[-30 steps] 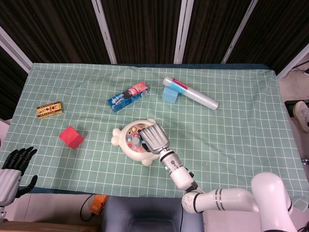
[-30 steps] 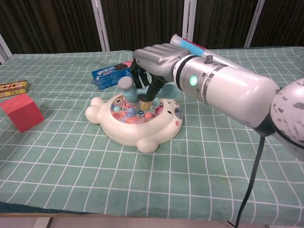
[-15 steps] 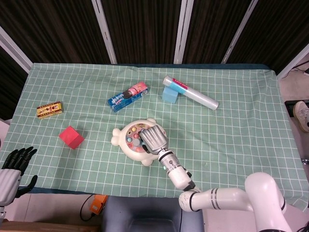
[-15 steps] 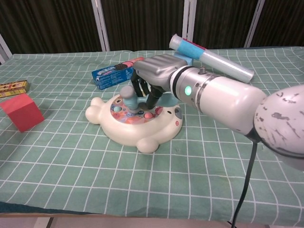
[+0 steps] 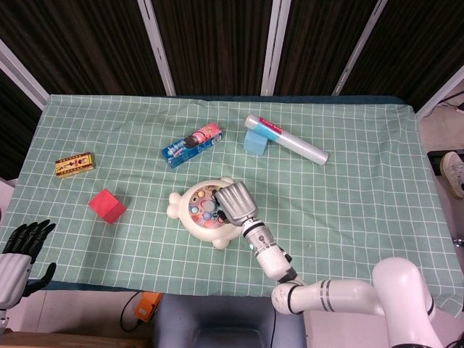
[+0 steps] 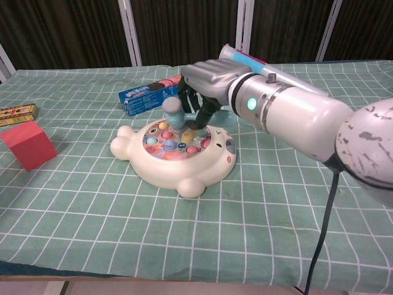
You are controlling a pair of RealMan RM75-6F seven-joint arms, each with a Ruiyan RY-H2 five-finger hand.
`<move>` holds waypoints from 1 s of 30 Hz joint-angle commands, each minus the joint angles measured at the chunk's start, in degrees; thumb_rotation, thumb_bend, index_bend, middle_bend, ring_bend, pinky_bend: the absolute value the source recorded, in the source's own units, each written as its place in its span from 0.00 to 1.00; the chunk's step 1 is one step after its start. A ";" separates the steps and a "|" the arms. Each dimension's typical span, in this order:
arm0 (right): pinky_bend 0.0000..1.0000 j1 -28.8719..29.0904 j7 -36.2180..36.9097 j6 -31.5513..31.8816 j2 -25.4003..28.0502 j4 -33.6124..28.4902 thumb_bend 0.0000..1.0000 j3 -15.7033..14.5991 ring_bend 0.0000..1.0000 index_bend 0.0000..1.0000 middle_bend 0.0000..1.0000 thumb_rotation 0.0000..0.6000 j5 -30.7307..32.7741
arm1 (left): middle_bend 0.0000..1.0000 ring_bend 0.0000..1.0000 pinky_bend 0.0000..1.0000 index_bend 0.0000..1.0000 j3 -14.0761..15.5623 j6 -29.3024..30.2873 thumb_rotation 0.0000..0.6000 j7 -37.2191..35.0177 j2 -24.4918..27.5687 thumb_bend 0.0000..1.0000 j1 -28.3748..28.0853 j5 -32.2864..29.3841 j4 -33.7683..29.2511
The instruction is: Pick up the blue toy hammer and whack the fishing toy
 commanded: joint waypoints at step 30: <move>0.91 -0.64 2.67 -0.27 0.97 2.73 0.59 0.21 0.82 1.00 0.75 1.00 1.93 | 0.06 0.02 0.08 0.00 -0.06 0.08 1.00 0.20 -0.09 0.41 0.04 -0.03 0.00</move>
